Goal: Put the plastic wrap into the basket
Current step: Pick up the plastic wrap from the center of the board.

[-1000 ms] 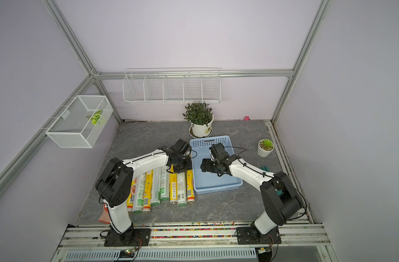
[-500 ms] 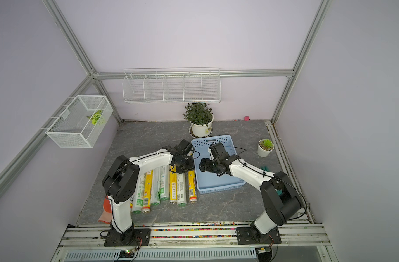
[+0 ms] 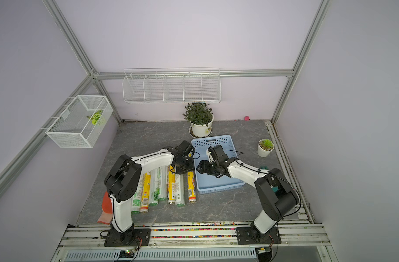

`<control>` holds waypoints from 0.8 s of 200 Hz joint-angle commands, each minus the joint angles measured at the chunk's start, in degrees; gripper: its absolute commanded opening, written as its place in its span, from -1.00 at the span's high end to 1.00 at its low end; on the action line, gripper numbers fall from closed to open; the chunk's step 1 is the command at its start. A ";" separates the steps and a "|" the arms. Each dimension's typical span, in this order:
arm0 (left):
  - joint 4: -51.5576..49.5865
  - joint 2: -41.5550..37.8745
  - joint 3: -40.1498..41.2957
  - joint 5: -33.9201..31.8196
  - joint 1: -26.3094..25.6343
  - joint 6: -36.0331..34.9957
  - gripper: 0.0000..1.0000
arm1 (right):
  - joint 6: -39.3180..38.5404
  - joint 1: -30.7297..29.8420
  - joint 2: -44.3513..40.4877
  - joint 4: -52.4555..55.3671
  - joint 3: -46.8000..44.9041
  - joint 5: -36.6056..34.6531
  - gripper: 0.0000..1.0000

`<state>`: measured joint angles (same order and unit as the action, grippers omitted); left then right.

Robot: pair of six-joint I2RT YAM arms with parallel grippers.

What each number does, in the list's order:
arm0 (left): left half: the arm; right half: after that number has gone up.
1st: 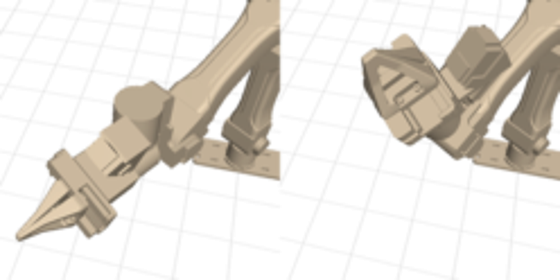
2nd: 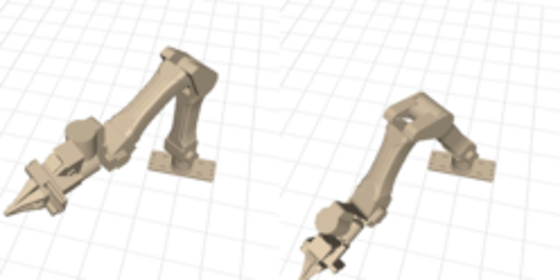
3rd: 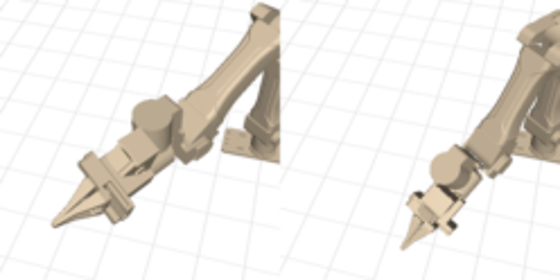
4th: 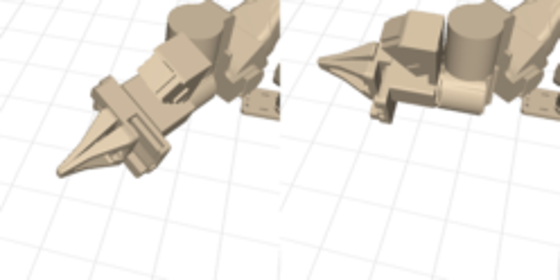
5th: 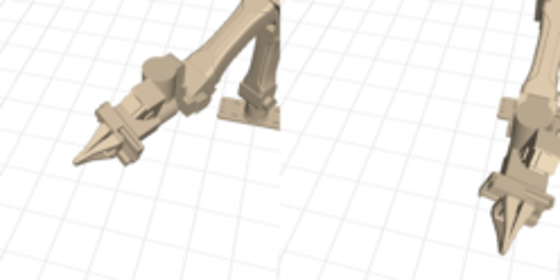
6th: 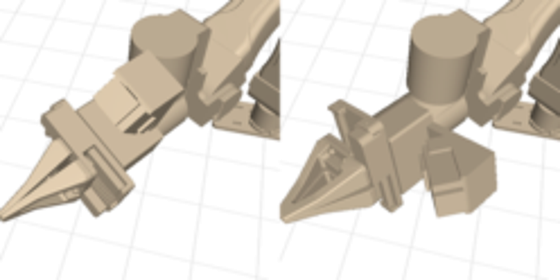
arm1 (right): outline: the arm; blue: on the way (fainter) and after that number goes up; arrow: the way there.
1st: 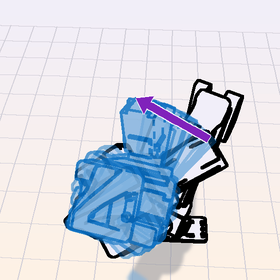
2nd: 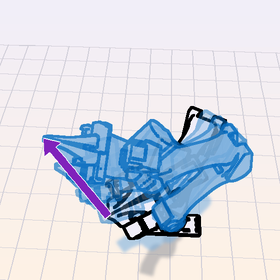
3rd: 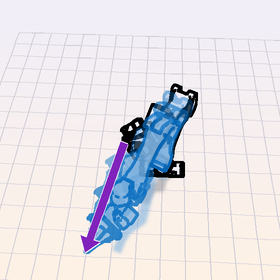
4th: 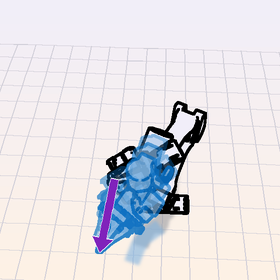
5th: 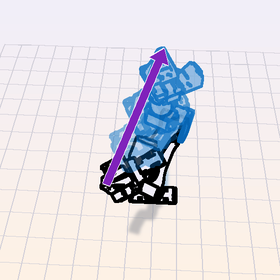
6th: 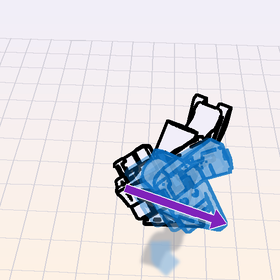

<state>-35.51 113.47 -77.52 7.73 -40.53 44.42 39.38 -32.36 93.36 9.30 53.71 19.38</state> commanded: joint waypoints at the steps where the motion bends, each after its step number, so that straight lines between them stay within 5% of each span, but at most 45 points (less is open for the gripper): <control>1: -3.21 1.29 -0.22 -2.77 0.24 -0.04 0.10 | 1.14 0.19 -0.17 -1.79 -0.98 0.20 -0.46; 60: -2.98 -6.65 0.43 -3.07 0.20 1.16 0.69 | 0.27 0.54 -3.96 0.25 -1.20 -1.88 -0.46; 125: -1.65 -17.97 -0.45 -3.73 0.19 1.39 0.89 | -0.01 1.42 -11.89 2.77 -2.38 -5.49 -0.47; 160: 9.91 -20.22 -0.25 5.15 0.20 0.84 0.90 | -0.42 5.01 -19.00 9.61 -3.05 -16.39 -0.46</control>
<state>-34.83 94.19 -76.73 6.35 -40.51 45.41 39.44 -30.22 79.18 12.91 52.10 12.36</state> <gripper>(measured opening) 0.435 0.730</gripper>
